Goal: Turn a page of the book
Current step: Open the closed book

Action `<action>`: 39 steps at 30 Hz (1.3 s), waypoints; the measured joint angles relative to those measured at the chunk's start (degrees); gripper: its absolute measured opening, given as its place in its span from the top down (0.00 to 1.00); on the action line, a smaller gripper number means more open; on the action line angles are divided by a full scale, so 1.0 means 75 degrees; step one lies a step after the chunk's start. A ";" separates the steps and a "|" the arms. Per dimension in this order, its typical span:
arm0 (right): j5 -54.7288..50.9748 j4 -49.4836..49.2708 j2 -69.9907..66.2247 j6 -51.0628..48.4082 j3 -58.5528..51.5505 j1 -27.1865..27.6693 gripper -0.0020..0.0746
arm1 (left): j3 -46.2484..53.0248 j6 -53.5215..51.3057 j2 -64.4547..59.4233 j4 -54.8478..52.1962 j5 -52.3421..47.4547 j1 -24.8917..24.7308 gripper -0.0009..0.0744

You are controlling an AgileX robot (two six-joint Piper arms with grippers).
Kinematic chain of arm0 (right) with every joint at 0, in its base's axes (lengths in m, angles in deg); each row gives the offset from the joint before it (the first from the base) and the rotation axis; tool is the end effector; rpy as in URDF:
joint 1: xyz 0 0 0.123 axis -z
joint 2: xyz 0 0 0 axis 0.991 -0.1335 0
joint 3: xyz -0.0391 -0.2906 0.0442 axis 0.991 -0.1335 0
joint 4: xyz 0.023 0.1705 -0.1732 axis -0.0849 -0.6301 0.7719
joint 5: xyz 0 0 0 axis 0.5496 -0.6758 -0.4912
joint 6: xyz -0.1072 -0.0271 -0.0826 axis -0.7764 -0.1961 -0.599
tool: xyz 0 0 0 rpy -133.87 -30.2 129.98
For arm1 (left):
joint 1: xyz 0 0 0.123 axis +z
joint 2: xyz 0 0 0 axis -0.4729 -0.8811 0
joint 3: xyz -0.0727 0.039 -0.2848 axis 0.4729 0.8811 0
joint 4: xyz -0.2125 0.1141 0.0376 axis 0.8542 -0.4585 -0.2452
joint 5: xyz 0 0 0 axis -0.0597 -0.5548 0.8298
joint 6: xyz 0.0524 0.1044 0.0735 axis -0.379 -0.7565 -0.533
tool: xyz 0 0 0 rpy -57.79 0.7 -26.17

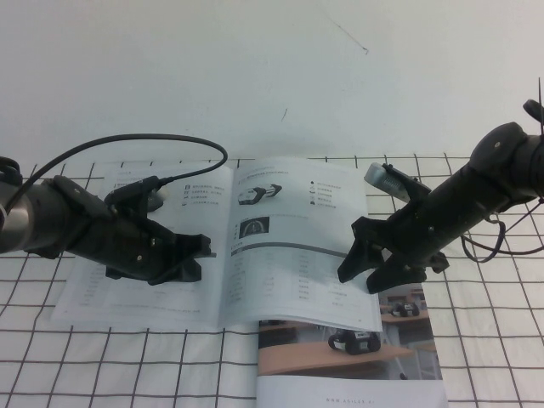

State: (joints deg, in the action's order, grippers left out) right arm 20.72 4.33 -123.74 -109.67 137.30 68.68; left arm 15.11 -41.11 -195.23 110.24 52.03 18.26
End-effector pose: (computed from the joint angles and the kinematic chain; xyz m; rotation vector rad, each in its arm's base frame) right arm 0.3961 0.1786 0.1036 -0.1473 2.9479 0.9772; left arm 0.3849 -0.1209 0.1074 -0.0386 2.7123 -0.6673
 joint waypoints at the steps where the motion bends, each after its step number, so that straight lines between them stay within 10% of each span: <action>1: 0.0059 -0.0196 -0.0029 -0.0086 0.0000 0.0000 0.38 | 0.0000 0.0000 0.0000 0.0019 0.0000 0.0000 0.99; 24: 0.0550 -0.3439 -0.0234 -0.2342 -0.0055 -0.0202 0.38 | 0.0000 0.0035 -0.0013 0.0119 0.0000 0.0000 0.99; 39: 0.0109 0.0845 0.0766 -0.0086 -0.0062 0.0394 0.38 | 0.0000 0.0035 -0.0013 0.0124 0.0000 0.0000 0.99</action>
State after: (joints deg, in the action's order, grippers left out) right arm 21.54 10.67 -117.99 -110.31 136.83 71.64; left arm 15.11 -40.84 -195.33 111.17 52.03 18.26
